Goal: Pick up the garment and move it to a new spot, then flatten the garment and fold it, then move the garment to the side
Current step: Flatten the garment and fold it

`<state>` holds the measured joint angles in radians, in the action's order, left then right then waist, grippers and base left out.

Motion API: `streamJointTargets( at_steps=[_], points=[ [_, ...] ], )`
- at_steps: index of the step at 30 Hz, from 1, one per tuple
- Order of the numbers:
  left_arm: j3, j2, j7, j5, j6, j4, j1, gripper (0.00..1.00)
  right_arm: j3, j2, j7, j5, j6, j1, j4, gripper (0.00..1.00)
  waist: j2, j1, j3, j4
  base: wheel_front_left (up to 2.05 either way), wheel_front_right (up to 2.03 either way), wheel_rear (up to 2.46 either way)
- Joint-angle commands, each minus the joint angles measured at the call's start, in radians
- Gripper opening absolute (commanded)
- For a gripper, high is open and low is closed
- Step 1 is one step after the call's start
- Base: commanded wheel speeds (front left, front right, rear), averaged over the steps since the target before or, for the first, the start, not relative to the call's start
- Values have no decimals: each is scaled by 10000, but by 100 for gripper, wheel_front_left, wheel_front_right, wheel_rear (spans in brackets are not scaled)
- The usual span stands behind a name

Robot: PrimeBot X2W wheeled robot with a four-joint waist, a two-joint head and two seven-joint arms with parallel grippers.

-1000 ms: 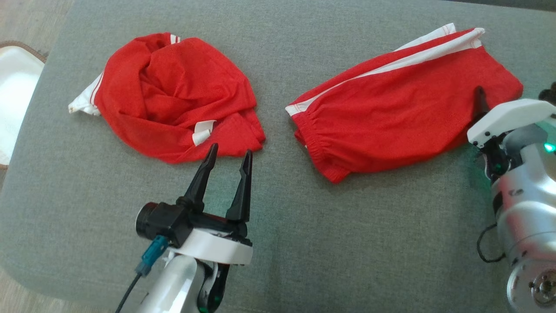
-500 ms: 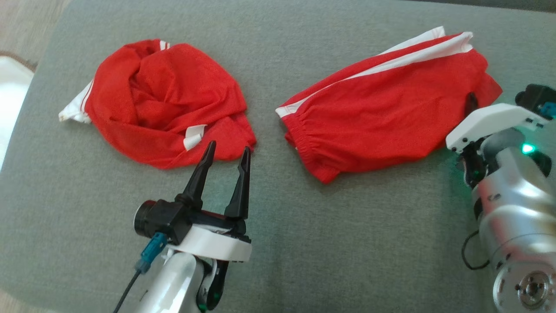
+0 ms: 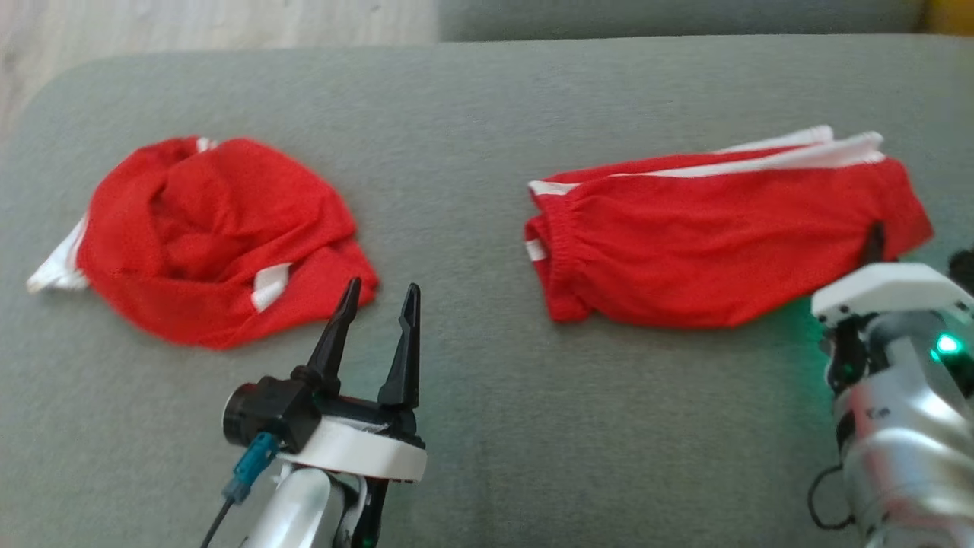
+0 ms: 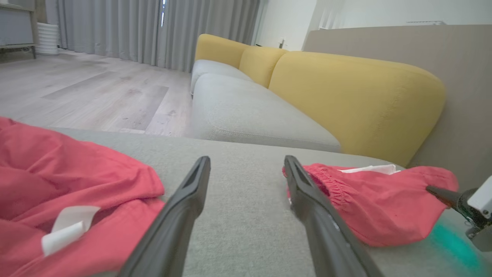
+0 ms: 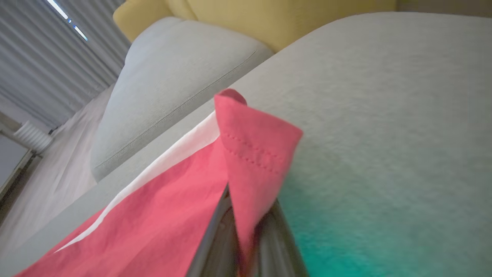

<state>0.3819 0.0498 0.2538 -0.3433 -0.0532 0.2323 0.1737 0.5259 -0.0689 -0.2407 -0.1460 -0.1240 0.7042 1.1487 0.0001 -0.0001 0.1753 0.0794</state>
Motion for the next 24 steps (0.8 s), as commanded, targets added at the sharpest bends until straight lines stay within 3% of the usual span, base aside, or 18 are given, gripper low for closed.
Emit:
streamJointTargets(
  at_steps=[1,10,24],
  points=[
    [-395,5,80,64,-20,-350,119,100,-166,141,-149,-72,-67,45,-351,0,-1,1,-198,-326,0,0,0],
    [-615,5,80,226,-140,-389,-121,100,-102,183,-206,-1644,-67,-1357,-1653,0,-1,1,-364,-961,0,0,0],
    [-550,5,80,326,-244,-218,-94,100,-2195,186,-209,-3692,-67,-2044,-3491,0,-1,1,-430,-775,0,0,0]
  ],
)
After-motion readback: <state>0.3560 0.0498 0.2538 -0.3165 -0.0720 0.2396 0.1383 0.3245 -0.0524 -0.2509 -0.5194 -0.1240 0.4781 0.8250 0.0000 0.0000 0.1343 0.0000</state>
